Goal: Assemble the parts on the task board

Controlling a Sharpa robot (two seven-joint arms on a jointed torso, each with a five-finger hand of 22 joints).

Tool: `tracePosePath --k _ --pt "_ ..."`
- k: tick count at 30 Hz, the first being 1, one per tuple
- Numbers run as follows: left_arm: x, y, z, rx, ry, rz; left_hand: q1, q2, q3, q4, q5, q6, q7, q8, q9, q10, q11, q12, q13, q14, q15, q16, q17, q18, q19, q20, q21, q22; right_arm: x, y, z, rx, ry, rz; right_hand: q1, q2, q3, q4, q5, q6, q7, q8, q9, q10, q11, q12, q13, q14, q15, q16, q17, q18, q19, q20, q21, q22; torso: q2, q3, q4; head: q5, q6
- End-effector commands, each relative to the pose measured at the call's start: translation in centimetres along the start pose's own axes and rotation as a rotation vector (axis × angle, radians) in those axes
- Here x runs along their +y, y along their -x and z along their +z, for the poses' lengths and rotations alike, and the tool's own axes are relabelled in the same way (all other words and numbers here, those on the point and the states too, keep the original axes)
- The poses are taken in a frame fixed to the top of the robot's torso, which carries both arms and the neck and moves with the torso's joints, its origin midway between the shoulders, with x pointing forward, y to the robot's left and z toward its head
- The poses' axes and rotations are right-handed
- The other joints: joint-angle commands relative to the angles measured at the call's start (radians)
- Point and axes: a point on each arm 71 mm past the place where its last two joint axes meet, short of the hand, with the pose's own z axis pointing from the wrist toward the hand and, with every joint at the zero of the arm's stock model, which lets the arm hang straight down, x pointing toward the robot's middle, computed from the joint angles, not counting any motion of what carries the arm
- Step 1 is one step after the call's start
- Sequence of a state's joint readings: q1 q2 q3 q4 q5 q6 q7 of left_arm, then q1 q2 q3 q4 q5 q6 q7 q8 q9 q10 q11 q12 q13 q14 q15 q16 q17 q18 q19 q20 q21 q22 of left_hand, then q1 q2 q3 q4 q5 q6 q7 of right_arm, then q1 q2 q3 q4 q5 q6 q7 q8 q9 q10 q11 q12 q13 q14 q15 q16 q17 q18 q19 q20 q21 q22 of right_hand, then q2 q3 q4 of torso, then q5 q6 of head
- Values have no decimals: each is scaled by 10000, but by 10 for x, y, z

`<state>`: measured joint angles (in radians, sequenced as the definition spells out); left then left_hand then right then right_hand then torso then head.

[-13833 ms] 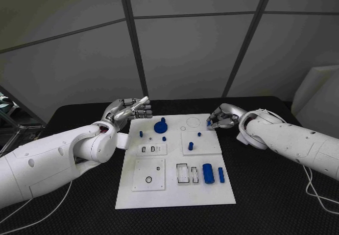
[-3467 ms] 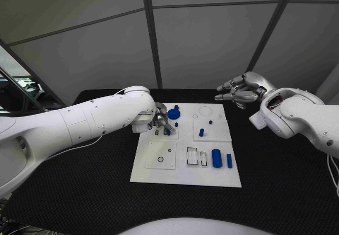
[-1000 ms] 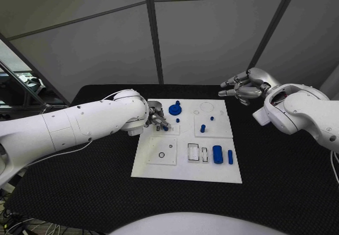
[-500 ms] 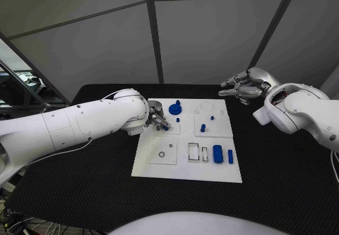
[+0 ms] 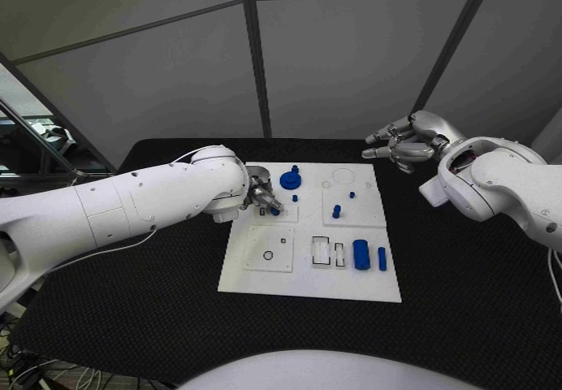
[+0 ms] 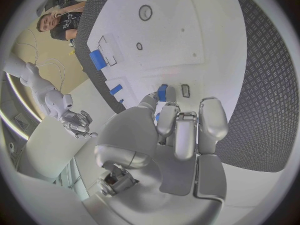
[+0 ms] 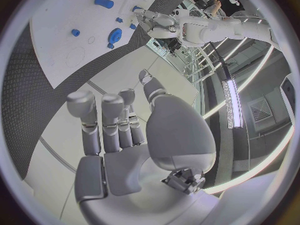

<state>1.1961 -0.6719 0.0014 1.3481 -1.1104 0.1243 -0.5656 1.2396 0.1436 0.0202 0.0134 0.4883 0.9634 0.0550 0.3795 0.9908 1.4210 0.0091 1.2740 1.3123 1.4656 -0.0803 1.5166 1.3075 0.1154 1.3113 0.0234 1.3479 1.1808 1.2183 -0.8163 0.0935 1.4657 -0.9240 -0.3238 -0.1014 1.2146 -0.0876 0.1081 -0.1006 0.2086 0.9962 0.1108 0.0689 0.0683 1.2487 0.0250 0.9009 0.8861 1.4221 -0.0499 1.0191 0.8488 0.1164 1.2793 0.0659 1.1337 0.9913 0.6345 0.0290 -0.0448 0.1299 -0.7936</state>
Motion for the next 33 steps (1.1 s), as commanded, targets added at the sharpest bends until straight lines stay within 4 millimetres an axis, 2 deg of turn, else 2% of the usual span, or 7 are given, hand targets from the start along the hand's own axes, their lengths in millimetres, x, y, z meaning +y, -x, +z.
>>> tracePosePath --k 1,3,6,8,11,27,33 --pt "0 -3 1 329 196 274 -257 -26 389 -248 -404 389 -316 -40 79 682 -502 -20 1583 913 -126 60 2125 -289 105 -3 14 40 2 0 0 65 73 14 -10 92 0 -57 68 -42 -10 -47 -8 -53 -4 -44 -10 67 17 -35 -9 76 43 -27 -63 -8 -2 2 -2 -23 -15" --pt "0 -3 2 362 232 295 -400 -62 330 -125 -621 425 -326 -48 118 695 -510 -7 1597 914 -140 64 2130 -303 155 -17 51 113 2 0 0 66 73 14 -10 92 0 -57 68 -42 -10 -47 -8 -53 -4 -44 -10 67 17 -35 -9 76 43 -27 -63 -8 1 0 -4 -25 -15" --pt "0 -3 3 353 263 289 -601 -106 231 77 -688 472 -339 -62 163 707 -520 1 1612 918 -152 76 2142 -312 192 -30 74 163 2 0 0 66 72 14 -10 92 0 -57 68 -42 -10 -47 -8 -53 -4 -44 -10 67 17 -35 -9 76 43 -27 -63 -8 5 -2 1 -34 -13" --pt "-1 -3 3 326 285 270 -757 -131 100 302 -1386 556 -375 -60 232 733 -549 36 1639 923 -169 90 2156 -319 218 -46 87 201 2 0 0 68 73 15 -10 92 0 -57 68 -42 -10 -47 -8 -53 -4 -44 -10 67 17 -35 -9 76 43 -27 -63 -8 3 -4 4 -48 -8" --pt "-1 -2 5 288 311 241 -772 -122 39 415 -1647 594 -385 -67 287 751 -556 71 1662 929 -182 112 2179 -329 256 -60 115 261 2 0 0 72 75 15 -21 92 0 -58 72 -46 -8 -48 -8 -63 -2 -61 -31 65 18 -56 -22 77 45 -27 -73 -16 1 -4 0 -48 -6" --pt "0 1 9 152 406 134 -919 -125 -249 916 -1899 726 -409 -67 485 814 -574 195 1734 950 -199 180 2248 -359 353 -81 186 418 2 0 1 81 80 17 -30 93 -1 -57 73 -48 -7 -48 -9 -64 -2 -62 -33 67 18 -58 -18 78 45 -26 -82 -25 6 2 1 -77 -11" --pt "1 1 10 139 446 119 -1045 -213 -491 1285 -2022 773 -410 -87 587 827 -574 198 1751 953 -200 194 2262 -364 370 -83 195 455 2 0 1 85 74 15 -44 95 -2 -53 73 -51 -6 -48 -9 -69 -1 -71 -45 66 19 -74 -30 80 42 -26 -96 -38 4 0 3 -82 -15"
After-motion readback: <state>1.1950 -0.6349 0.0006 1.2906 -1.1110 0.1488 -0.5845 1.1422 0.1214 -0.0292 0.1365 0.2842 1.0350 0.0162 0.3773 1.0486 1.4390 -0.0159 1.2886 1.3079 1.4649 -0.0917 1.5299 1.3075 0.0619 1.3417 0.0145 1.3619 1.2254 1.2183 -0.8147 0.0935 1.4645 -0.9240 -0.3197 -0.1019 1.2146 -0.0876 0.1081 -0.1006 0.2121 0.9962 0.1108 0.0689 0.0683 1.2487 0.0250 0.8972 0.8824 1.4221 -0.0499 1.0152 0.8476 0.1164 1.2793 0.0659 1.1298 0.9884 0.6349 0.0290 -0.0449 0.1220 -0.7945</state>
